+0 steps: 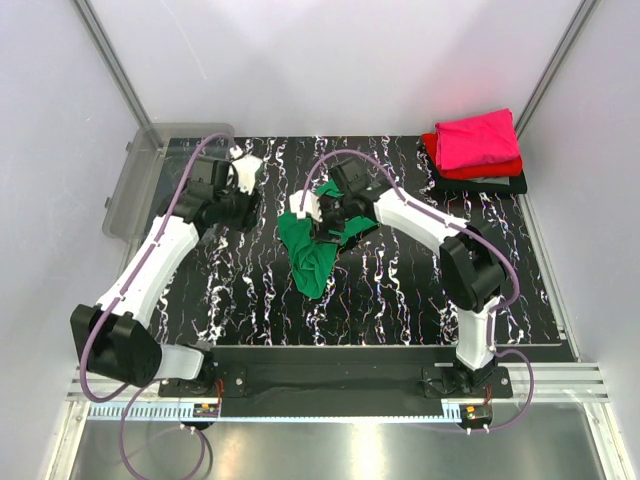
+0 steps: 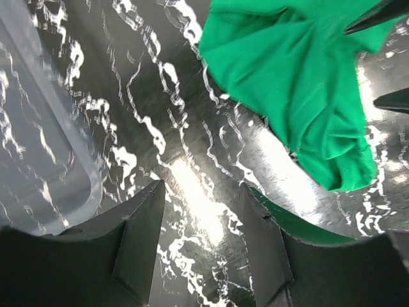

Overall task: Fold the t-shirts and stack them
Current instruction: Flatten the tshirt out

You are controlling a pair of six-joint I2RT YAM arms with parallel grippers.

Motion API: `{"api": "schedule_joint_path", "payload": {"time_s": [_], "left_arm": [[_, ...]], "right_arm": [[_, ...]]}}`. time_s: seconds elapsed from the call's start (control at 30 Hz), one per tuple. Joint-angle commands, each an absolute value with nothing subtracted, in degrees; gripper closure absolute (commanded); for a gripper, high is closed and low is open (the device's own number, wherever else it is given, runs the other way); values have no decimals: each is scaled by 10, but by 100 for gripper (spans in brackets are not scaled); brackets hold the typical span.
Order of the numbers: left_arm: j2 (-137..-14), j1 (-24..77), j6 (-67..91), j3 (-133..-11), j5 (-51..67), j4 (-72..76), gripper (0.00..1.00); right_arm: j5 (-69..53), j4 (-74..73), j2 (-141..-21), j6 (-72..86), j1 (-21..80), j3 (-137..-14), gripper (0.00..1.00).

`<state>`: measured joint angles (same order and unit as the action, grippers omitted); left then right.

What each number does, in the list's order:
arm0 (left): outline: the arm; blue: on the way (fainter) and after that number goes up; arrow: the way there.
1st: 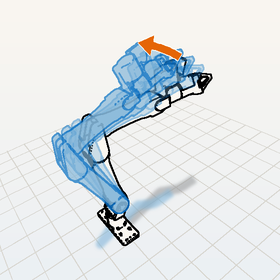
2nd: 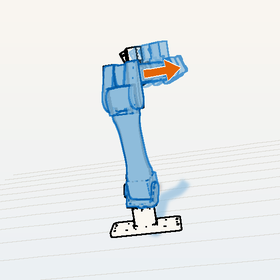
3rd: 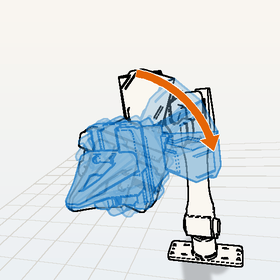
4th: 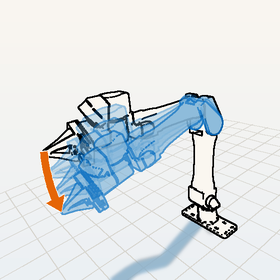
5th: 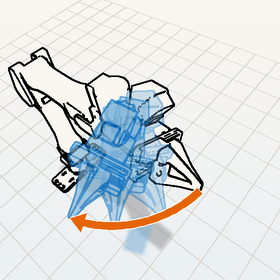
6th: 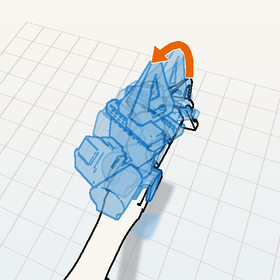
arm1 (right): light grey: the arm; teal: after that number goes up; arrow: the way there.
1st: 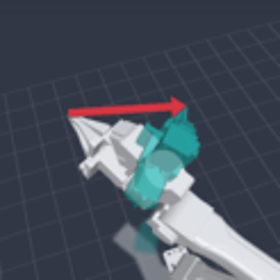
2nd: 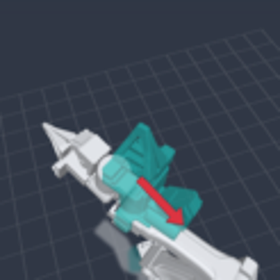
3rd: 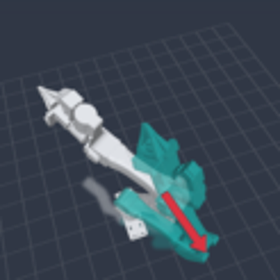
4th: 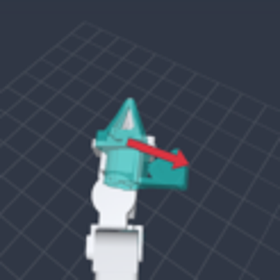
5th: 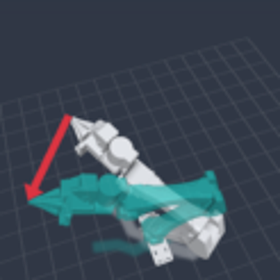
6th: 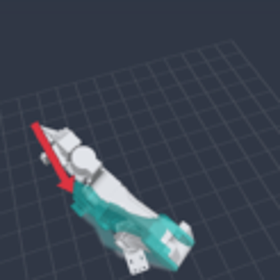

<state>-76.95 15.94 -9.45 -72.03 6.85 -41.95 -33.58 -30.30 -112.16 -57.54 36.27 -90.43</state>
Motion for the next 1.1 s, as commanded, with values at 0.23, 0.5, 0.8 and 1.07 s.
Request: {"api": "schedule_joint_path", "payload": {"time_s": [0.23,0.5,0.8,1.07], "left_arm": [[-669,133,-96,-683,91,-401,43],[-624,90,-85,-661,104,-403,41],[-612,75,-71,-649,125,-405,40],[-610,71,-84,-657,139,-402,39]], "right_arm": [[-310,-269,-1124,-783,428,-894,34],[-279,-280,-1175,-791,441,-909,46],[-237,-288,-1233,-788,446,-962,66],[-193,-290,-1142,-766,447,-972,100]]}}
